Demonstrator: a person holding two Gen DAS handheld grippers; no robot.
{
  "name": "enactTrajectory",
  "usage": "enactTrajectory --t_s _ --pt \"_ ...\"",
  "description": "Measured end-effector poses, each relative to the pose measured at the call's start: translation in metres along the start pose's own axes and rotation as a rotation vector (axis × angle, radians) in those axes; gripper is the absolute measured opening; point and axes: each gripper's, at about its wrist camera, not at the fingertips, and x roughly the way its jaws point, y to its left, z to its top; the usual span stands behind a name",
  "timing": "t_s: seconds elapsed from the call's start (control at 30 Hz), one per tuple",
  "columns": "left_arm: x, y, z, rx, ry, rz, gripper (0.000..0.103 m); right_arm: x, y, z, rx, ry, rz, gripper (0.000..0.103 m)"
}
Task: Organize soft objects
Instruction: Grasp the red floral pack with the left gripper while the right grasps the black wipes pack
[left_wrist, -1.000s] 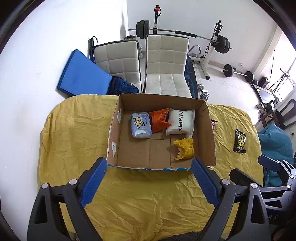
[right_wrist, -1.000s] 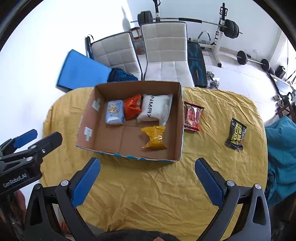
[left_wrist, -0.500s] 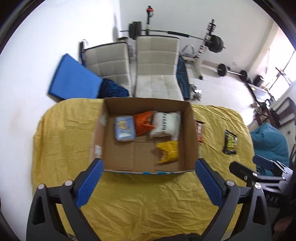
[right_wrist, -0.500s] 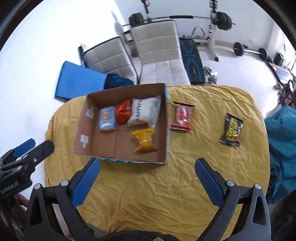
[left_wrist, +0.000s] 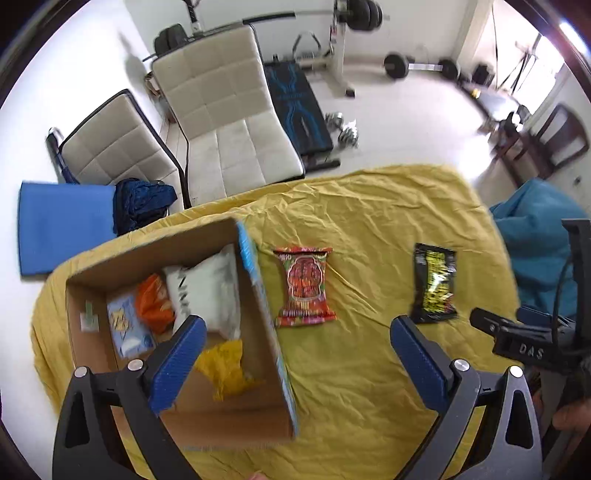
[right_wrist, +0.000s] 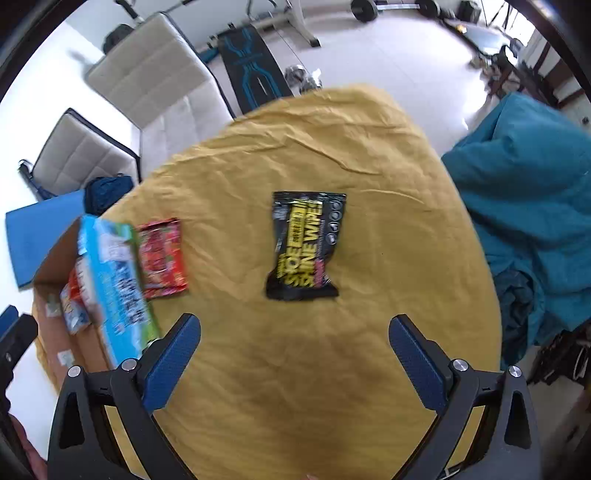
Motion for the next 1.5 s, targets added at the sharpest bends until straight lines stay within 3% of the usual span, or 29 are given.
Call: enactTrajectory --t_s 0.17,0.33,0.5,0.6,0.7,0.87,1.1,1.3,1.43,1.5 --pt "0.087 -0.039 0.062 0.128 0.165 0.089 0.102 0.063 -0.019 0.030 0.013 0.072 -0.006 0.103" --pt "0.156 -0.056 0.086 0.204 0.314 0.133 0.102 0.092 -0.023 0.040 0.000 0.106 0.008 0.103" --pt "0.218 -0.060 0.087 0.267 0.497 0.206 0.102 0.102 -0.035 0.046 -0.005 0.100 -0.004 0.103" --pt "0.243 -0.060 0.081 0.306 0.565 0.265 0.102 0.104 -0.043 0.048 -0.015 0.098 -0.004 0.103" --pt "0.267 -0.061 0.067 0.321 0.667 0.268 0.102 0.107 -0.050 0.052 -0.017 0.099 0.000 0.103" --pt "0.269 -0.070 0.061 0.284 0.633 0.234 0.092 0.110 -0.063 0.058 -0.006 0.102 0.019 0.103" --pt "0.238 -0.083 0.076 0.189 0.564 0.045 0.088 0.121 -0.064 0.061 -0.008 0.121 0.030 0.103" --pt "0.231 -0.086 0.080 0.308 0.559 0.110 0.088 0.142 -0.040 0.063 -0.005 0.144 0.058 0.103" --pt "0.251 -0.073 0.061 0.343 0.692 0.106 0.088 0.164 -0.025 0.059 0.046 0.208 0.111 0.103" --pt "0.260 -0.068 0.051 0.347 0.719 0.122 0.088 0.171 -0.022 0.055 0.040 0.215 0.074 0.093"
